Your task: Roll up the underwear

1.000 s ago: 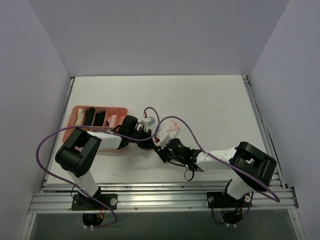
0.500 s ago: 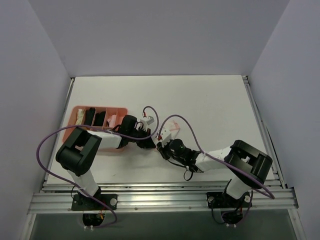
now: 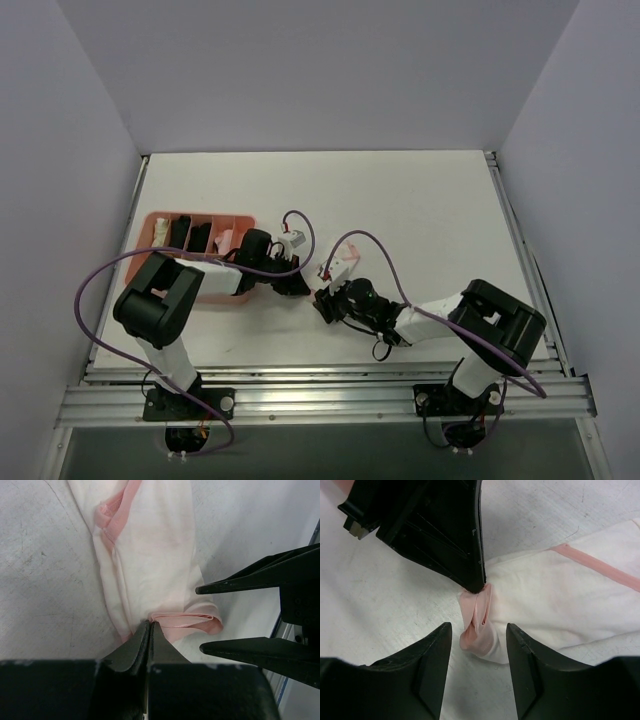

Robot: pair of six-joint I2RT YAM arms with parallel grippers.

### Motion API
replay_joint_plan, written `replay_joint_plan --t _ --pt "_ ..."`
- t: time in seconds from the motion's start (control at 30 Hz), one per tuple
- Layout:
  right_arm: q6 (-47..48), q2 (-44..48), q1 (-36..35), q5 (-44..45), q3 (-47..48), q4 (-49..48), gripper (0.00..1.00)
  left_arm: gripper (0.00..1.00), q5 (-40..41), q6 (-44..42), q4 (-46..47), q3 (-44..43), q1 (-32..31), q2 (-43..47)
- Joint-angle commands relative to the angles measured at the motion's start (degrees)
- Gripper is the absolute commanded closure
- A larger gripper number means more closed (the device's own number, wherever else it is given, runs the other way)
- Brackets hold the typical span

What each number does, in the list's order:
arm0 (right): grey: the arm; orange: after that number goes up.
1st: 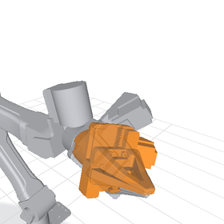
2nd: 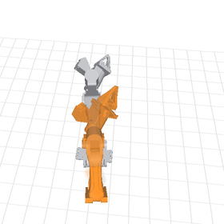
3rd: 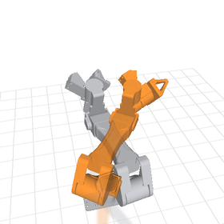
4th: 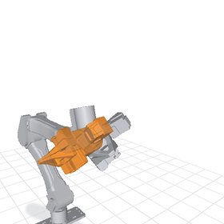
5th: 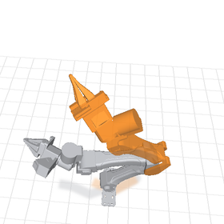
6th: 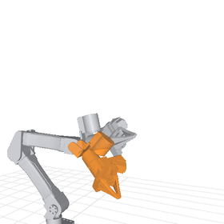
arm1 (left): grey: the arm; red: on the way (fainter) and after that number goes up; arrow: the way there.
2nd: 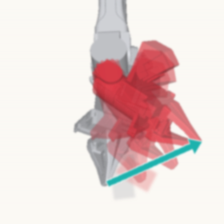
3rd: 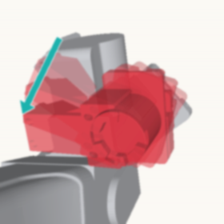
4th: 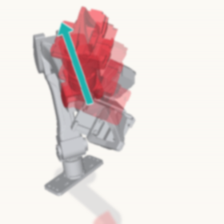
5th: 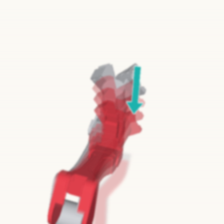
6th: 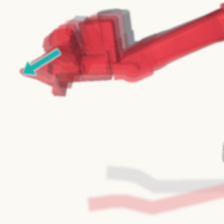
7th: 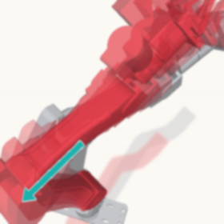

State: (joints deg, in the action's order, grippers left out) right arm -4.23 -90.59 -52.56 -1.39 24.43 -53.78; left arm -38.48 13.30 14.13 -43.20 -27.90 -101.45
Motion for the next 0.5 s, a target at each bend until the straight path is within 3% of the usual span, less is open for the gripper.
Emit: replay_joint_plan --t 0.0,0.27,0.47 --pt "1.07 0.41 -0.18 -2.03 0.01 -3.79 0.56 0.98 0.95 -0.91 -0.24 -1.36 0.48 -2.00" --pt "2.12 -2.75 -0.79 -0.11 1.94 -2.39 0.54 0.98 0.86 -0.91 -0.24 -1.45 0.48 -2.26" --pt "2.29 -3.19 -0.79 3.67 1.94 -3.43 0.62 0.98 1.21 -0.82 -0.24 -1.45 0.48 -2.35"
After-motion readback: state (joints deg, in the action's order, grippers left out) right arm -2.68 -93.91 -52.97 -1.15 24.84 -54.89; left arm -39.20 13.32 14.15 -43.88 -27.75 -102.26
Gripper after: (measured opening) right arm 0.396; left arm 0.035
